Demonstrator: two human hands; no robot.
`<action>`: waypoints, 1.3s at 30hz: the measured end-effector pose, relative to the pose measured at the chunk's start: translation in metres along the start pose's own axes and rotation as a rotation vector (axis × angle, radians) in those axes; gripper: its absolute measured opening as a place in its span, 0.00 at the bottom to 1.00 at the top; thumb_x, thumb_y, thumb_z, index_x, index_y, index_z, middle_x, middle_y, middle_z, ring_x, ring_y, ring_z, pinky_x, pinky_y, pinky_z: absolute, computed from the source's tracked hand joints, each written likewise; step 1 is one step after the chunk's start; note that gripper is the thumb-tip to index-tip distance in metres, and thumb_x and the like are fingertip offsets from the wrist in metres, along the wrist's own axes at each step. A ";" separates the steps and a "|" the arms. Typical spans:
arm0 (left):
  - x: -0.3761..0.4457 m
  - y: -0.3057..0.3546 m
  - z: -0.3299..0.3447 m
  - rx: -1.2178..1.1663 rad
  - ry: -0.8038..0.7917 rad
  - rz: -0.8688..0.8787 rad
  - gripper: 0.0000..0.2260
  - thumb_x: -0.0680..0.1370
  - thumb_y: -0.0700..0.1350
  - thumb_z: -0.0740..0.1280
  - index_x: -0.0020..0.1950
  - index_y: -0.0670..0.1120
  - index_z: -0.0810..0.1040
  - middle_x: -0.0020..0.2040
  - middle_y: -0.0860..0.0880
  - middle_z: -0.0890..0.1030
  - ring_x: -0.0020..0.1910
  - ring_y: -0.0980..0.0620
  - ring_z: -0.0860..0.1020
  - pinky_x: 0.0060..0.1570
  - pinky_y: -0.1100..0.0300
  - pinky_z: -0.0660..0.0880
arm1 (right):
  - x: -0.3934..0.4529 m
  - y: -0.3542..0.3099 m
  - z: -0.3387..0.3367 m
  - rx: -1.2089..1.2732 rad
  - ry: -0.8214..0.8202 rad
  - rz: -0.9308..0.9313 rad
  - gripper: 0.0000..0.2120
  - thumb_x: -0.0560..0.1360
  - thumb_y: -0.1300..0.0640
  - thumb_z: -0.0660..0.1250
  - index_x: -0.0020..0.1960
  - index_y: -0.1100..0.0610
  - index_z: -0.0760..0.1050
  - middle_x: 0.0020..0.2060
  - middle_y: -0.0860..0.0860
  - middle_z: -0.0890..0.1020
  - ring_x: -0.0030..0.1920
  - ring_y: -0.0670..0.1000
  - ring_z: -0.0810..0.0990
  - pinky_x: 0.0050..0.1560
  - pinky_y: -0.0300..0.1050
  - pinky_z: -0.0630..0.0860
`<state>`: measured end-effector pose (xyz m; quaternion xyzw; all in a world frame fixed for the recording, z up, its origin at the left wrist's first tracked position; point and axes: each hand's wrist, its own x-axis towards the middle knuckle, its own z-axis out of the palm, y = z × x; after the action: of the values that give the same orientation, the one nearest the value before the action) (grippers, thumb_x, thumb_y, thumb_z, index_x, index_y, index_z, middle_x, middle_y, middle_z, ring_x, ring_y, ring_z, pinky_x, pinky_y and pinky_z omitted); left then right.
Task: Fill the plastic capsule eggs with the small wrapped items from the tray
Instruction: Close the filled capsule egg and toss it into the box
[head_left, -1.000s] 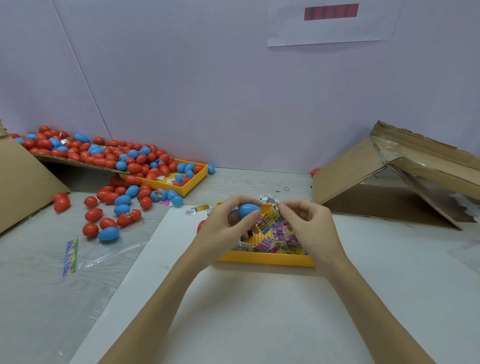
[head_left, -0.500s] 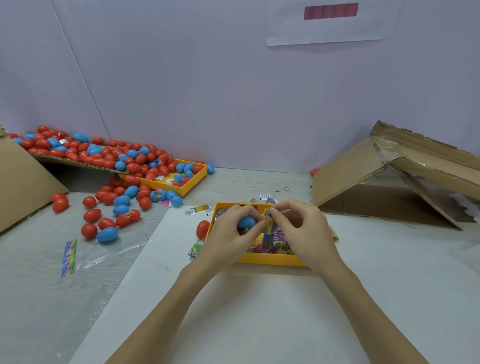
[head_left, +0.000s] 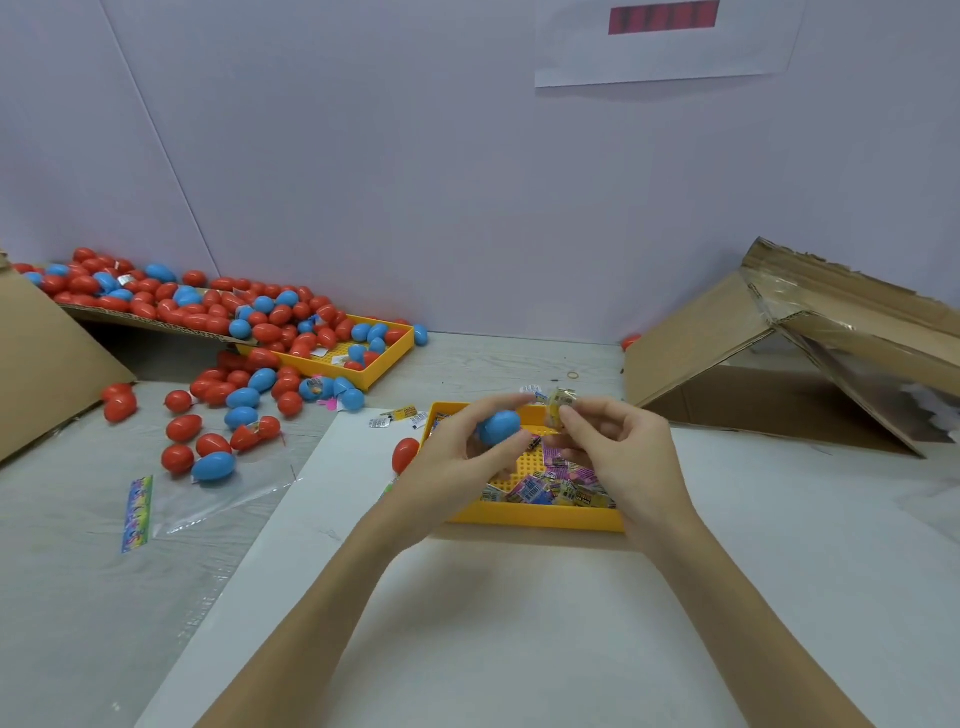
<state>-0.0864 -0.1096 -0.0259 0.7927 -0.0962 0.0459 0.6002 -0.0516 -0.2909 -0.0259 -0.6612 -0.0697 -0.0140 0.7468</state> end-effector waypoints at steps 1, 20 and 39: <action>0.000 0.002 -0.002 -0.073 -0.027 -0.014 0.18 0.82 0.46 0.68 0.72 0.55 0.74 0.46 0.55 0.81 0.47 0.55 0.81 0.52 0.59 0.79 | 0.001 0.000 -0.003 -0.039 0.022 -0.025 0.03 0.79 0.61 0.71 0.51 0.56 0.82 0.40 0.53 0.88 0.40 0.51 0.88 0.39 0.42 0.84; -0.002 0.003 -0.002 0.039 -0.014 -0.054 0.22 0.84 0.44 0.63 0.77 0.58 0.69 0.61 0.48 0.77 0.57 0.51 0.79 0.59 0.62 0.78 | 0.000 0.005 -0.002 -0.713 0.012 -0.527 0.09 0.81 0.55 0.69 0.46 0.57 0.85 0.34 0.50 0.84 0.36 0.50 0.82 0.41 0.56 0.79; -0.001 0.004 0.001 0.070 0.046 -0.047 0.15 0.83 0.43 0.65 0.69 0.54 0.73 0.63 0.51 0.79 0.61 0.54 0.79 0.62 0.58 0.78 | -0.001 0.007 -0.002 -0.644 -0.030 -0.455 0.09 0.82 0.56 0.66 0.48 0.57 0.83 0.35 0.46 0.84 0.40 0.44 0.82 0.40 0.47 0.78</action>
<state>-0.0880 -0.1121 -0.0223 0.8141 -0.0621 0.0531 0.5750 -0.0518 -0.2924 -0.0335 -0.8295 -0.2173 -0.1906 0.4779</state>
